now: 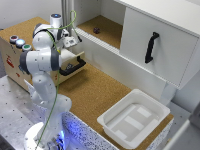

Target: Place the yellow block on top of the drawer

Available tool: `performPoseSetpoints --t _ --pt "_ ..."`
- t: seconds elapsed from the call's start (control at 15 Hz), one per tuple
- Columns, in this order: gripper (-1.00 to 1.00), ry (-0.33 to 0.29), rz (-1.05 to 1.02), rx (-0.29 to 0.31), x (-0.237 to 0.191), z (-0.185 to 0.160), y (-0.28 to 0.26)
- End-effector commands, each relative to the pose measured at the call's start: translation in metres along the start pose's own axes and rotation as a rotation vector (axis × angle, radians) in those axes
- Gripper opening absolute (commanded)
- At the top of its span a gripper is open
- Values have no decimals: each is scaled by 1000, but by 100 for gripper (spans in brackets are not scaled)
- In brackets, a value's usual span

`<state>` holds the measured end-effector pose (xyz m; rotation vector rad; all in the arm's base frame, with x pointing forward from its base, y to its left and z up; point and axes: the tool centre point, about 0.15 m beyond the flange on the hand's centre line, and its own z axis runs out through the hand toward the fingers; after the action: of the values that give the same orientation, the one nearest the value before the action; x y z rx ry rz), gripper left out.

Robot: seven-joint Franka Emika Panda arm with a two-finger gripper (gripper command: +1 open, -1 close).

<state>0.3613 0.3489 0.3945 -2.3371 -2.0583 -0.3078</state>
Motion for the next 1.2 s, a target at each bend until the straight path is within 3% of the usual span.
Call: performPoseSetpoints --t 0.0,0.67,1.07,1.13 --pt "-100 7 -49 -48 38 -37 23" --pt "-100 29 -130 -64 95 -49 7" --pt "-100 28 -132 -65 96 -49 6" --pt "-100 103 -121 -67 76 -48 -2"
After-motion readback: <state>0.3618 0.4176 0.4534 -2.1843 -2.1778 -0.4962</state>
